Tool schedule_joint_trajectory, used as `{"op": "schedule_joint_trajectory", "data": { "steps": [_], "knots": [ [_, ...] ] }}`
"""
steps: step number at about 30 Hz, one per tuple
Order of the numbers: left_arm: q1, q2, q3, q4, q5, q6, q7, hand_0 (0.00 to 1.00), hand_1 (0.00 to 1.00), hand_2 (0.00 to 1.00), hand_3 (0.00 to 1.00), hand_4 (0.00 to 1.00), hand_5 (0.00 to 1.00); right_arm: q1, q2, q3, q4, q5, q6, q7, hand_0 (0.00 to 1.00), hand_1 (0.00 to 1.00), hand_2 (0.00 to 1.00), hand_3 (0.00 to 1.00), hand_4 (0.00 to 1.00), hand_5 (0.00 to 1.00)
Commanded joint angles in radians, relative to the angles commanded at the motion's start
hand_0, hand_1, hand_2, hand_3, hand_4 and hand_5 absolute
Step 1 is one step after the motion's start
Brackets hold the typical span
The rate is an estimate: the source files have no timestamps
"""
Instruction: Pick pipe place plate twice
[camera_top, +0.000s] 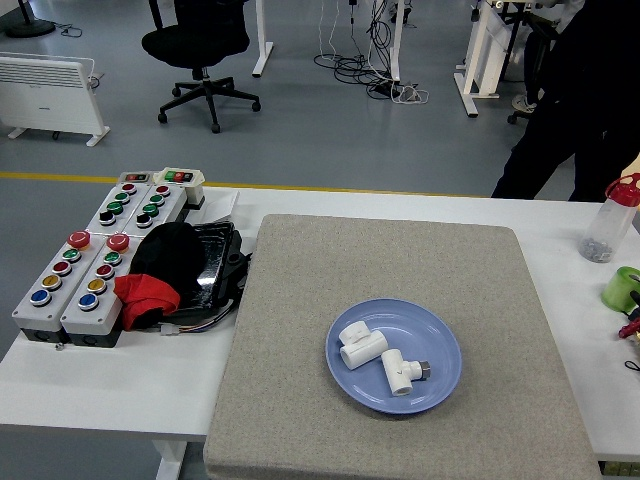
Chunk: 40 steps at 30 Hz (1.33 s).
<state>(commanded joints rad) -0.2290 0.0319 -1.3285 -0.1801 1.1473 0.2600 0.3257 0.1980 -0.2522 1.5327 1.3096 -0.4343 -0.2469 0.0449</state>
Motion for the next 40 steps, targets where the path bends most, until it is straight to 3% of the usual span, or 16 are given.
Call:
{"op": "schedule_joint_trajectory", "data": {
  "steps": [23, 31, 32, 37, 38, 40],
  "knots": [
    [-0.002, 0.000, 0.000, 0.000, 0.002, -0.001, 0.001, 0.709, 0.742, 0.717, 0.654, 0.397, 0.998, -0.001, 0.003, 0.003, -0.001, 0.015, 0.008, -0.004, 0.817, 0.769, 0.835, 0.804, 0.551, 0.518],
    [-0.004, -0.001, -0.001, 0.000, 0.003, -0.001, 0.000, 0.709, 0.741, 0.716, 0.654, 0.397, 0.998, -0.003, 0.003, 0.007, -0.005, 0.006, 0.046, -0.022, 0.827, 0.776, 0.845, 0.831, 0.560, 0.536],
    [-0.004, -0.001, 0.000, 0.000, 0.002, -0.001, 0.000, 0.709, 0.742, 0.716, 0.654, 0.397, 0.998, -0.004, 0.003, 0.008, -0.005, -0.006, 0.063, -0.030, 0.894, 0.830, 0.907, 0.867, 0.652, 0.686],
    [-0.002, -0.002, -0.002, 0.000, 0.005, -0.001, 0.000, 0.709, 0.742, 0.716, 0.654, 0.397, 0.998, -0.006, 0.002, 0.010, -0.007, -0.041, 0.111, -0.048, 0.894, 0.830, 0.907, 0.867, 0.652, 0.686],
    [-0.002, -0.002, -0.001, 0.000, 0.006, -0.001, 0.000, 0.709, 0.742, 0.717, 0.654, 0.397, 0.998, -0.006, 0.002, 0.010, -0.007, -0.043, 0.116, -0.049, 0.998, 0.925, 0.998, 0.918, 0.765, 0.960],
    [-0.001, -0.002, -0.002, 0.000, 0.007, -0.001, 0.000, 0.709, 0.742, 0.717, 0.654, 0.397, 0.998, -0.007, 0.002, 0.010, -0.008, -0.044, 0.124, -0.049, 0.998, 0.925, 0.998, 0.918, 0.765, 0.960]
  ]
}}
